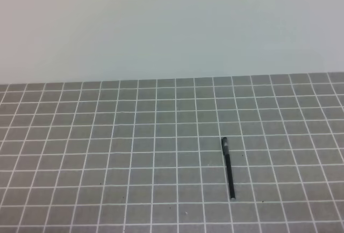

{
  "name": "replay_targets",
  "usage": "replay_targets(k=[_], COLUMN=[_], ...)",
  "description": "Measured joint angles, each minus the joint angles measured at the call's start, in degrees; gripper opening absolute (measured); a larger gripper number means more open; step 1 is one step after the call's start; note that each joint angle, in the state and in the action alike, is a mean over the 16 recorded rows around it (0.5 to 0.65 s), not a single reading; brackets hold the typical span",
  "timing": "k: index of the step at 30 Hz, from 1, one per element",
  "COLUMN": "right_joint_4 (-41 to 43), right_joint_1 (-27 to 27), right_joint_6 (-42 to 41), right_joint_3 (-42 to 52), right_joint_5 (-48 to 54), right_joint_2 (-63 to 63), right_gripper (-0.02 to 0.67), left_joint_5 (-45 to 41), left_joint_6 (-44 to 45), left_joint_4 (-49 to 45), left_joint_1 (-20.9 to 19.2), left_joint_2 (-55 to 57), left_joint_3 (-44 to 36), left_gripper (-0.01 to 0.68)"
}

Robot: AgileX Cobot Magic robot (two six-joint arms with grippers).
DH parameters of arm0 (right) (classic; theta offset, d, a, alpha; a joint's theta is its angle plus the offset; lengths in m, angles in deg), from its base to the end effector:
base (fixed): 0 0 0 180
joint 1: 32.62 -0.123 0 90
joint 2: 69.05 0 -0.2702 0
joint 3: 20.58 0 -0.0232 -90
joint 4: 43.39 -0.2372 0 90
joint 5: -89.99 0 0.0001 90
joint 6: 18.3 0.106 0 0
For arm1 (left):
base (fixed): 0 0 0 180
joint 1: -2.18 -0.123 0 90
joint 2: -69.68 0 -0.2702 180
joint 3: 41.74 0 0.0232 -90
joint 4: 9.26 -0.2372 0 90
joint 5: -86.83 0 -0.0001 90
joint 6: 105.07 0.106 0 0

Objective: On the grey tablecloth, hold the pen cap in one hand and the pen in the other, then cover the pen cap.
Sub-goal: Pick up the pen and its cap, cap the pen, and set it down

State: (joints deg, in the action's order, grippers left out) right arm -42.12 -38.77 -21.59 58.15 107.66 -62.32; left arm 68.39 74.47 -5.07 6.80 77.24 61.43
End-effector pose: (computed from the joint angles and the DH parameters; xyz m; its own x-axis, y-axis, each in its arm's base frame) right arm 0.0692 0.0067 0.1724 -0.2172 -0.1023 -0.9708 -0.1180 0.9899 -0.0779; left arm 0.0688 -0.0080 0.1813 -0.2279 -0.0592 -0.9719 0.0856 0.9931 -0.0805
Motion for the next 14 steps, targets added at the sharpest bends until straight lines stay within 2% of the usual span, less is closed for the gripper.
replay_targets(k=[14], right_joint_4=[0.0], right_joint_1=[0.0], right_joint_6=[0.0], right_joint_3=[0.0], right_joint_5=[0.0], right_joint_2=[0.0], right_gripper=[-0.003], left_joint_5=[0.1], left_joint_6=[0.0], left_joint_4=[-0.2], left_joint_1=[0.2], left_joint_2=[0.1], left_joint_3=[0.0], left_gripper=[-0.002])
